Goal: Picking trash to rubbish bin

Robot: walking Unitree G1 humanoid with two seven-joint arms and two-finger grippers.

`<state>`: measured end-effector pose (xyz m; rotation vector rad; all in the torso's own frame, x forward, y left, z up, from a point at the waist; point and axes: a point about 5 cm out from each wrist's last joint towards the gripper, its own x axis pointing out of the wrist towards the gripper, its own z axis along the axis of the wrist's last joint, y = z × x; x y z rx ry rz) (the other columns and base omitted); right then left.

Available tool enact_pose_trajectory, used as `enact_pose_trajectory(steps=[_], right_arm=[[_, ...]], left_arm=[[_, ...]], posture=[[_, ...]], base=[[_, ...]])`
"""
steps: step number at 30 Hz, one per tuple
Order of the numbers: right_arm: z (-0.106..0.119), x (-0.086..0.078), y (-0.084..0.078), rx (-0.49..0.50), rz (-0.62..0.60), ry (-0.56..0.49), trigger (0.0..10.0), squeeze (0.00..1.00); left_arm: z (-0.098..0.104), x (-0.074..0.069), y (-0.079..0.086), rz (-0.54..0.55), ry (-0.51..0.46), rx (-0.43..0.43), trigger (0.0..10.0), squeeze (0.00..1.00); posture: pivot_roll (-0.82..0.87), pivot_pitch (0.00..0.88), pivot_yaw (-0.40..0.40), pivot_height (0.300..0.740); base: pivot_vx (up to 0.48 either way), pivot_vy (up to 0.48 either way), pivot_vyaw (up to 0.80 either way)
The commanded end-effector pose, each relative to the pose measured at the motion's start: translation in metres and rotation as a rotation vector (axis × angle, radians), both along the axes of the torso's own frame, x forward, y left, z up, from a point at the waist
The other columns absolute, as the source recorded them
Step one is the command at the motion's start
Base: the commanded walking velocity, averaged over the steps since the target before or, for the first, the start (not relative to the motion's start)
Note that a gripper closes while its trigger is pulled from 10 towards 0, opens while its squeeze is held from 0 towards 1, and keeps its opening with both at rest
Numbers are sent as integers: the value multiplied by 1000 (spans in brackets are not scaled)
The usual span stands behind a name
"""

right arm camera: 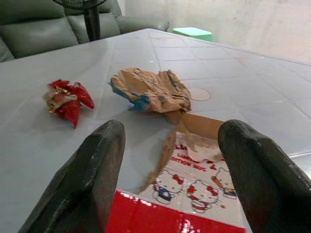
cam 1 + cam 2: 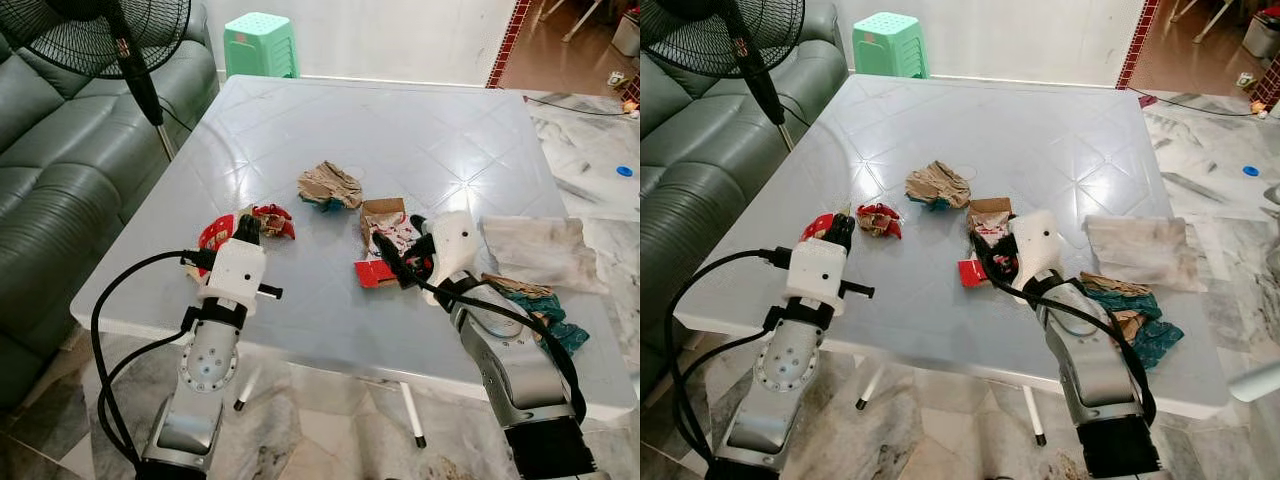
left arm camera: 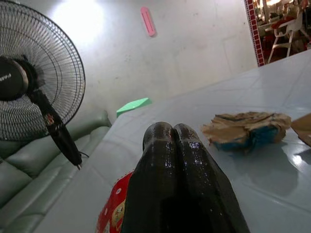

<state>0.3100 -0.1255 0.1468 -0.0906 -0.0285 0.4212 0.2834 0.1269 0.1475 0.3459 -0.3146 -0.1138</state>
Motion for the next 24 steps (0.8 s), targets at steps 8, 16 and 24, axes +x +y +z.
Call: enact_pose_trajectory(steps=[8, 16, 24], right_arm=[[3, 2, -3, 1, -16, -16, 10000, 0], [3, 3, -1, 3, -11, -17, 10000, 0], [1, 2, -1, 4, -10, -13, 10000, 0]], left_arm=[[-2, 2, 0, -2, 7, -4, 0, 0], [-3, 3, 2, 4, 12, -3, 0, 0], [-2, 2, 4, 8, 11, -13, 0, 0]], posture=[[-47, 42, 8, 740], [-46, 38, 9, 740], [-45, 44, 12, 740]], base=[[0, -354, 0], [0, -373, 0], [0, -328, 0]])
